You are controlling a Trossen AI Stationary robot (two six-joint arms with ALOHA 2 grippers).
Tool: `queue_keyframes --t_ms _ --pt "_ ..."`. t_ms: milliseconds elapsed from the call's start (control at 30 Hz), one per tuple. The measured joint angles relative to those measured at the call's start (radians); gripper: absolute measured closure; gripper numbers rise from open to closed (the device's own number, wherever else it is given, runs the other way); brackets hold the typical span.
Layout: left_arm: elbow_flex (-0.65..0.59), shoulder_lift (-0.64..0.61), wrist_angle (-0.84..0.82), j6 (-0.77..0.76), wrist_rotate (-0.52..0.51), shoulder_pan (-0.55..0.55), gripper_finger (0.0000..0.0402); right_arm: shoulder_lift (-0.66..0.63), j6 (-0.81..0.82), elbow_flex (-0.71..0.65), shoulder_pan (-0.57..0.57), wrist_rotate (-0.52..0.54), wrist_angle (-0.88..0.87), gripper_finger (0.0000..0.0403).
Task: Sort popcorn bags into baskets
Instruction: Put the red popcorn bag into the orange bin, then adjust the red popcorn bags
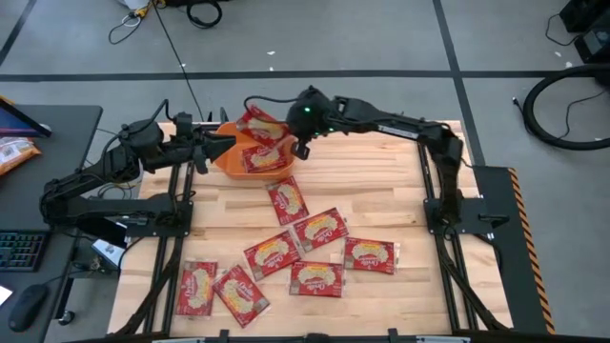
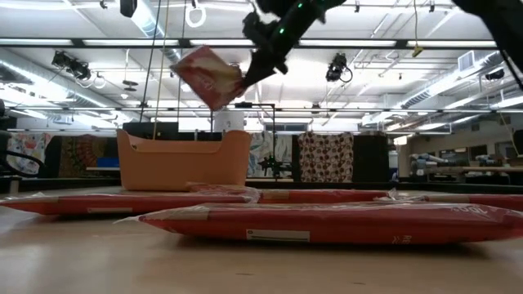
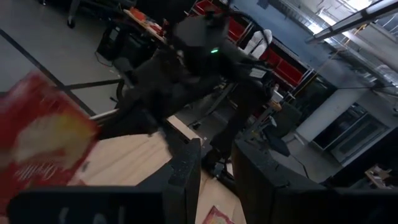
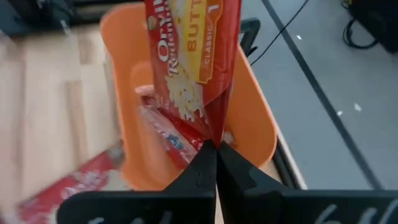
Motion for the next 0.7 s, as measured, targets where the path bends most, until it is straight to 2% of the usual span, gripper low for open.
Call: queue_keyframes --t_ms 167,333,433,533,700 --pt "0.0 0.0 0.001 -0.006 0.0 0.0 0.0306 0.087 -0.106 0.027 -0.025 -0.052 0.039 0.0399" --pt "0.0 0.0 0.0 -0.006 0.0 0.0 0.0306 0.16 -0.133 0.028 -0.041 -0.096 0.063 0.0386" --pt "0.0 0.0 0.0 -0.003 0.0 0.0 0.0306 0.192 -0.151 0.028 -0.046 -0.149 0.08 0.0351" --pt "0.0 0.0 0.0 -0.002 0.0 0.0 0.0306 0.206 -0.139 0.028 -0.046 -0.149 0.075 0.0306" --pt "0.0 0.0 -0.004 0.001 0.0 0.0 0.0306 0.187 -0.135 0.028 -0.045 -0.07 0.039 0.0248"
